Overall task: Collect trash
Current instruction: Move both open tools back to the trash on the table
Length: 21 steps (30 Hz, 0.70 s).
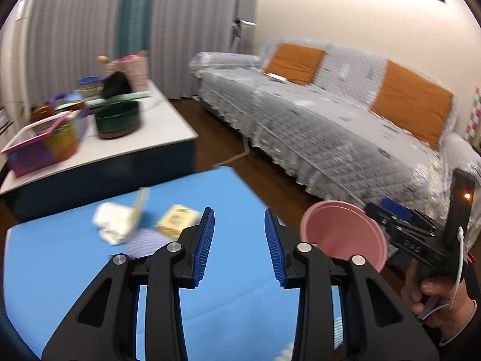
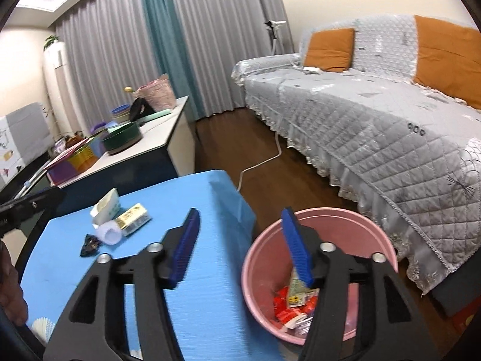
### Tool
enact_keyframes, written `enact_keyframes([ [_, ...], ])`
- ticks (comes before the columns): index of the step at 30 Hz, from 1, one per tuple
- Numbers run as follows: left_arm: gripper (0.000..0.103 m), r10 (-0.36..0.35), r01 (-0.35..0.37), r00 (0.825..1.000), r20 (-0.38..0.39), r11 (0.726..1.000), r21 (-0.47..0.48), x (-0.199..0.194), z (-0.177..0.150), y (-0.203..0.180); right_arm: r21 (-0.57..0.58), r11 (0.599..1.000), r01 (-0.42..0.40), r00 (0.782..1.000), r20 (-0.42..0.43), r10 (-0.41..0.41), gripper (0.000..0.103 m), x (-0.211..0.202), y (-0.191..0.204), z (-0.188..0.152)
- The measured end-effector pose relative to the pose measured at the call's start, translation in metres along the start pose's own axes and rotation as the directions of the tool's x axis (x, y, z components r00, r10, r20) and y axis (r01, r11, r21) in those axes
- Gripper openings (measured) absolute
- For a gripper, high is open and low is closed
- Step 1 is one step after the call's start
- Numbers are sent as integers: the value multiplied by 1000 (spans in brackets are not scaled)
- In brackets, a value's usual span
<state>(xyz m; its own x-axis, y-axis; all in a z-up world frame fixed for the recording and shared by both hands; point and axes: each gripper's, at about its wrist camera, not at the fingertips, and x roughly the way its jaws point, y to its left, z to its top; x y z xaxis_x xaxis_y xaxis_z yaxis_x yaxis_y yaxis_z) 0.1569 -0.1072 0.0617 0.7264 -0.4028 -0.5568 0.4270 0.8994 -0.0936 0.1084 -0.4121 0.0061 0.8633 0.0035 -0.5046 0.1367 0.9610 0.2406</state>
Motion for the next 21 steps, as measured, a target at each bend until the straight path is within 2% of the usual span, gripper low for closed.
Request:
enact_keyframes([
  [1, 34, 19, -18, 1000, 8, 1000, -20, -4, -2, 11, -2, 1000, -2, 1000, 0, 2, 66, 0, 5, 0],
  [3, 34, 48, -47, 999, 17, 997, -63, -10, -7, 31, 11, 1000, -16, 1000, 1, 16, 76, 1, 13, -1],
  [9, 34, 136, -136, 991, -13, 976, -170, -18, -28, 82, 1, 999, -41, 999, -19, 41, 82, 8, 41, -6],
  [17, 34, 214, -217, 976, -33, 959, -183, -18, -41, 115, -51, 991, -124, 991, -65, 120, 82, 30, 95, -18],
  [19, 34, 217, -220, 975, -36, 955, -197, -20, -44, 121, -59, 988, -143, 987, -79, 138, 80, 37, 108, -21],
  [21, 34, 227, -230, 973, -38, 952, -200, -23, -47, 126, -60, 985, -163, 983, -90, 157, 71, 43, 117, -23],
])
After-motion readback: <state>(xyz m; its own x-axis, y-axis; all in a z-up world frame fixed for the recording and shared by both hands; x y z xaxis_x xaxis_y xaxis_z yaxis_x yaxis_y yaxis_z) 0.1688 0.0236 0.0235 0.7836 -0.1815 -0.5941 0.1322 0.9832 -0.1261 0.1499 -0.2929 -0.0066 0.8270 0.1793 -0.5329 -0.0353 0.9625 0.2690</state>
